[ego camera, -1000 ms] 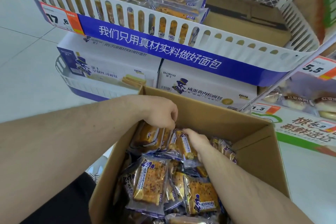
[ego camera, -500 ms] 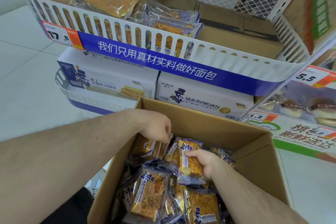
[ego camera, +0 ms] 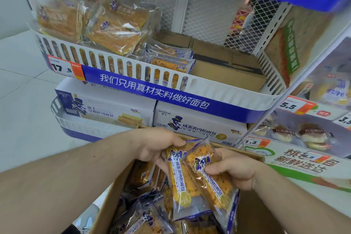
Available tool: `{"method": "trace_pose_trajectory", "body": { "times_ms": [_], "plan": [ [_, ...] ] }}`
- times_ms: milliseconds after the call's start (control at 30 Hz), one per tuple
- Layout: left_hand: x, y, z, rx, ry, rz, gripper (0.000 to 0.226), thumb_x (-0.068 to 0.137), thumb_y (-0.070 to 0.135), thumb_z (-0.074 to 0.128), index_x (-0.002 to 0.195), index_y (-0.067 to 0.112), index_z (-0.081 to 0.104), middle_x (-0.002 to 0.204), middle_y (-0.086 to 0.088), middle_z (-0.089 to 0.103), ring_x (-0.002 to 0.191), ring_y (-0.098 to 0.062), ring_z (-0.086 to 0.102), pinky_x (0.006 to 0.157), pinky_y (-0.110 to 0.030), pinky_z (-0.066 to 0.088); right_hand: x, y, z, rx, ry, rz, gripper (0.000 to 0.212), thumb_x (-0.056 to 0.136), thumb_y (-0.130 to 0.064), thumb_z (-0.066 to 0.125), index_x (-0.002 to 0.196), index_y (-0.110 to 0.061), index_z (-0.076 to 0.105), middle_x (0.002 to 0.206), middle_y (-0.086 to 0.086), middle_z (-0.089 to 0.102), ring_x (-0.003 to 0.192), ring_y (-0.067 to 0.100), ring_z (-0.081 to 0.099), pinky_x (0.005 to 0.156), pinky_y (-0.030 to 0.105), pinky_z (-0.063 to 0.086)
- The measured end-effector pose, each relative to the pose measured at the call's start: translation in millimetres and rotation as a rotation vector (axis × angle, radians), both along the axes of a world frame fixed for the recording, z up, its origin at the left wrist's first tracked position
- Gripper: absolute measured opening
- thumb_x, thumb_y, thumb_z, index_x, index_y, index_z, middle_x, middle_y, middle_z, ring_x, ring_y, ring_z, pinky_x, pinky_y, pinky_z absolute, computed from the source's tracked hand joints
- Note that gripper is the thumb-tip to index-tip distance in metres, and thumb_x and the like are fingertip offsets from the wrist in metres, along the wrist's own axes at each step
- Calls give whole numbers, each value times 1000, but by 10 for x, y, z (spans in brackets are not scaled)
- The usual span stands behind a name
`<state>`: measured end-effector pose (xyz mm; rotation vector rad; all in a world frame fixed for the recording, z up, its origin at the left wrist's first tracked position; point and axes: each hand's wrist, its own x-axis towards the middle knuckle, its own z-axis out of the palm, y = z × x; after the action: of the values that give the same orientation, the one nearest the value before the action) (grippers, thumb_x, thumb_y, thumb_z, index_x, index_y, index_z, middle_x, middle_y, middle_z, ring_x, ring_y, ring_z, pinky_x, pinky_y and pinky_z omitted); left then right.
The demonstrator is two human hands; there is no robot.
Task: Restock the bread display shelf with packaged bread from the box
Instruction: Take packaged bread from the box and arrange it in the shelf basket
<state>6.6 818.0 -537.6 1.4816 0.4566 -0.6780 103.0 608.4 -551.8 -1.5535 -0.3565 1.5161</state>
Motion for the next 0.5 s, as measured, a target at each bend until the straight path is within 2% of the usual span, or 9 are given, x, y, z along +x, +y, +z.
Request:
{"method": "trace_pose_trajectory", "body": {
  "times_ms": [100,167,267,333,400,433,500],
  "plan": [
    [-4,-18,52,-7,-46,90,27,105,20,44,120,5,59,92,-10,75,87,-22,73,81,-46,61,-79,16,121,-34,21,-171,37,88,-10,69,123,-1,61,119,23,69,109,37,68,95,48,55],
    [-20,-46,86,-24,-76,134,21,105,18,43,109,9,62,83,-7,74,81,-21,72,81,-45,61,-140,51,214,-49,-12,-217,37,87,-12,68,122,-5,61,116,20,71,108,35,69,97,49,53],
    [-39,-76,162,-107,-74,200,24,105,22,42,110,10,62,89,-10,74,85,-24,72,86,-51,59,-199,131,339,-60,-138,-182,39,87,-18,70,124,-11,60,114,14,74,107,31,71,96,45,54],
    [-42,-22,227,-213,-44,210,40,104,41,42,121,8,59,100,-15,72,94,-30,72,86,-53,58,-219,187,438,-60,-243,-128,43,85,-23,74,125,-16,60,113,9,75,106,27,71,98,44,54],
    [-57,68,280,-265,-18,120,56,97,56,47,127,10,56,110,-18,69,104,-34,69,86,-50,58,-257,253,549,-70,-341,-58,46,82,-27,79,124,-22,60,111,4,76,103,23,73,99,45,54],
    [-81,99,328,-240,-26,36,54,93,53,54,125,10,58,111,-18,69,106,-34,68,88,-49,58,-279,293,588,-74,-402,-15,45,82,-29,80,122,-26,61,109,1,76,101,20,73,98,43,55],
    [-121,147,397,-151,-77,-77,39,89,33,65,120,9,60,111,-18,71,106,-34,68,94,-48,55,-326,378,666,-73,-522,56,43,79,-33,83,116,-33,62,105,-7,76,96,12,74,93,37,57]
  ]
}}
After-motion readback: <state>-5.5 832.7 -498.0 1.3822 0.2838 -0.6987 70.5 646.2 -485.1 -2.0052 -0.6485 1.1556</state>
